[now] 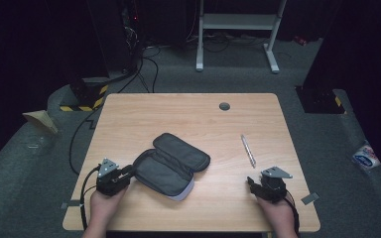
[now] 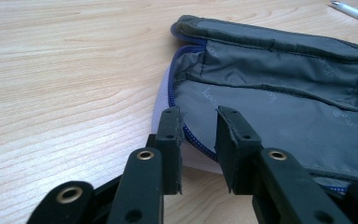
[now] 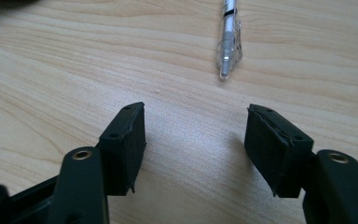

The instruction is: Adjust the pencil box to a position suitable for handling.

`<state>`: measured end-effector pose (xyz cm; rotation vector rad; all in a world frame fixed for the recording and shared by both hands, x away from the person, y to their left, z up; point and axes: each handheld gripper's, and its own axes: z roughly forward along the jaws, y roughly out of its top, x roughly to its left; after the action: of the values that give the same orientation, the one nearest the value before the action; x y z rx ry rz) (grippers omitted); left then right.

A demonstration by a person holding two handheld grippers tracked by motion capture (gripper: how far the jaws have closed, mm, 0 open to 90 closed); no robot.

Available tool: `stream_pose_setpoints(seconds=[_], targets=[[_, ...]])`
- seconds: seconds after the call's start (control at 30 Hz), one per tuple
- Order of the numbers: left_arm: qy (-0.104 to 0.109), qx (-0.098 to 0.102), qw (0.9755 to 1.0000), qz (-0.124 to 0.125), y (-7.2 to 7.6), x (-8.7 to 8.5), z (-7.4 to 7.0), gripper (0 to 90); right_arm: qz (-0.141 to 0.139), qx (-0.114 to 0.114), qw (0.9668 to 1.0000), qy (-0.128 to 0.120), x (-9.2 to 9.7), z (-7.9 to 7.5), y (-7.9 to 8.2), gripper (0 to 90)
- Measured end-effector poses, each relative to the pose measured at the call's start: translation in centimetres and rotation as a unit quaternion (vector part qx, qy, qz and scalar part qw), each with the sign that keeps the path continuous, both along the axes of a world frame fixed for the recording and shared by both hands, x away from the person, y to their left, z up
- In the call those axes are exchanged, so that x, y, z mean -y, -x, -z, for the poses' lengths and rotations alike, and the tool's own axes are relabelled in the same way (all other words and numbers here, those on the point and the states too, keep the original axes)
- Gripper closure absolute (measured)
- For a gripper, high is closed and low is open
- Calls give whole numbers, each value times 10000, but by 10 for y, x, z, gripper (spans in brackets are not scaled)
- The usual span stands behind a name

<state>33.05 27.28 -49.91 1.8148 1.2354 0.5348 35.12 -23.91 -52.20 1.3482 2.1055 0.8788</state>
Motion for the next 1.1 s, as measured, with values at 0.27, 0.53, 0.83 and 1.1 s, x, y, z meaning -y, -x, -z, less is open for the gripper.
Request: stream_pose_setpoints(seconds=[0.27, 0.53, 0.83, 1.1], targets=[[-53, -21, 9996, 267, 3, 13, 1, 729, -162, 221, 9996, -54, -10, -6, 9, 406], [-17, -33, 9968, 795, 10, 40, 0, 710, -624, 250, 9977, -114, -32, -8, 20, 402], [136, -9, 9889, 1477, 21, 76, -5, 685, -884, 262, 9956, -142, -46, -10, 27, 398], [185, 184, 9870, 1584, 27, 81, -11, 647, -1042, 327, 9938, -205, -50, -13, 30, 400]])
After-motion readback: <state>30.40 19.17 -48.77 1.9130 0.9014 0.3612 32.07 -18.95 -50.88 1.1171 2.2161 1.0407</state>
